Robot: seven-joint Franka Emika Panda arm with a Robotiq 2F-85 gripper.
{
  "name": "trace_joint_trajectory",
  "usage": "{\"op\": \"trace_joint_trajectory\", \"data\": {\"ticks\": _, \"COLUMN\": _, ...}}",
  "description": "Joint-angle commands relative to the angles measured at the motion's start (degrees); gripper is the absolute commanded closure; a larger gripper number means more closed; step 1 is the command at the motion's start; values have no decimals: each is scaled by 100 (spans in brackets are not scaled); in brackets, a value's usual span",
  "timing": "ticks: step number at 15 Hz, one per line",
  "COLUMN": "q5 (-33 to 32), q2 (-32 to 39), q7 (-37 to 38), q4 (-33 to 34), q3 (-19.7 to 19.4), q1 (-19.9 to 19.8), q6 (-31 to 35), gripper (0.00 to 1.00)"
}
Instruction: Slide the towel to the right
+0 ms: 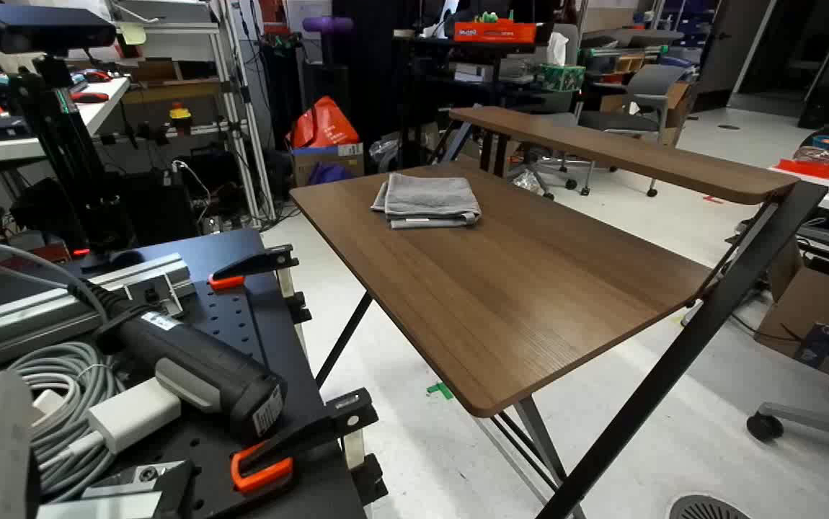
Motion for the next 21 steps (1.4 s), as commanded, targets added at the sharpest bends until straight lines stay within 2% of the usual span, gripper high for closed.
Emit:
{"op": "trace_joint_trajectory", "data": {"ticks": 1, "q5": -26, "q2": 4, "q7": 19, "q4": 13, "q3": -42, "q1": 45, "q6": -16, "gripper": 0}}
{"op": "trace_joint_trajectory", "data": {"ticks": 11, "q5": -26, "q2": 4, "q7": 19, "q4": 13, "q3": -42, "q1": 45, "q6": -16, "gripper": 0}}
{"op": "trace_joint_trajectory", "data": {"ticks": 14, "q5": 109, "q2": 211, "q7": 177, "q4": -8, "q3": 90, "q1": 157, "q6": 155, "gripper": 0}}
{"op": "trace_joint_trajectory", "data": {"ticks": 17, "q5": 73, "q2": 703, "q7": 500, "q4": 31, "q3": 361, "q1": 258, "q6": 615, "gripper": 0}}
{"op": "trace_joint_trajectory", "data": {"ticks": 21, "q5": -1, "q2": 1803, "q7": 963, "q4": 150, "q3": 650, "q1": 361, "q6": 1787, "gripper": 0}}
